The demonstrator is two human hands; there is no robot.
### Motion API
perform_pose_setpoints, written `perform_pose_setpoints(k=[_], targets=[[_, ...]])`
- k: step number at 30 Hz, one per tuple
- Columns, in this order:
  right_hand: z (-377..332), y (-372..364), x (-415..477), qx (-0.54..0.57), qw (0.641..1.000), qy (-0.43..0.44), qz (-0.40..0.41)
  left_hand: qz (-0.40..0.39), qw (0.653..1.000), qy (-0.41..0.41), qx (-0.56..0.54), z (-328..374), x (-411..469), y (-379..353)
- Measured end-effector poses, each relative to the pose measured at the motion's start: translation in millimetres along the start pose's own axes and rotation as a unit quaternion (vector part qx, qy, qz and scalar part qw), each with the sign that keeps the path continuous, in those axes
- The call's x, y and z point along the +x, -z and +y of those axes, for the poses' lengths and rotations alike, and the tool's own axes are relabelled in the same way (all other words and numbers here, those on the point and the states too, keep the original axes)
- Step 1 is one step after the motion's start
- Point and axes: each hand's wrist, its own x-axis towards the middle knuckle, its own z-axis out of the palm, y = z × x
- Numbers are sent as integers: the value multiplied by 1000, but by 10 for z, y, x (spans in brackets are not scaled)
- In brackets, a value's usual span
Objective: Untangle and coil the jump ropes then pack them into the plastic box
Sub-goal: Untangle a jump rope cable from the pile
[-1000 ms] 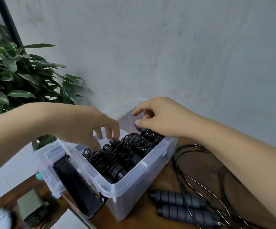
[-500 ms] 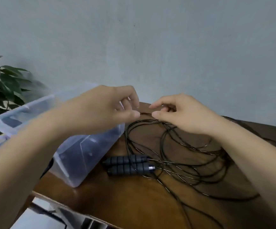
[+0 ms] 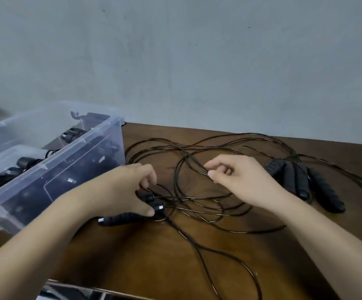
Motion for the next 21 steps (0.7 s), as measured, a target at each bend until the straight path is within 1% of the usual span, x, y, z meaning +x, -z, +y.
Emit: perform_pose_setpoints(k=[4, 8, 10, 14, 16, 18, 20, 21], targets=[[210, -328, -81, 0, 1000, 2, 22, -23, 1000, -5, 1, -209, 3, -238], [311, -468, -198, -58, 998, 28, -9, 26, 999, -21, 34, -289, 66, -373], [334, -445, -232, -65, 997, 28, -22, 23, 999, -41, 23, -298, 100, -323], [306, -405, -273, -63, 998, 28, -4, 20, 997, -63, -46, -270, 180, -173], [238, -420, -291, -37, 999, 32, 6, 58, 993, -64, -75, -180, 237, -133], [167, -453, -308, -3, 999, 40, 21, 87, 985, -67, -132, -49, 304, -99], [88, -484, -325, 46, 996, 21, 73, 66, 977, -60, -196, 107, 380, -56], [72, -488, -333, 47, 992, 14, 116, 60, 973, -53, -218, 179, 433, -52]])
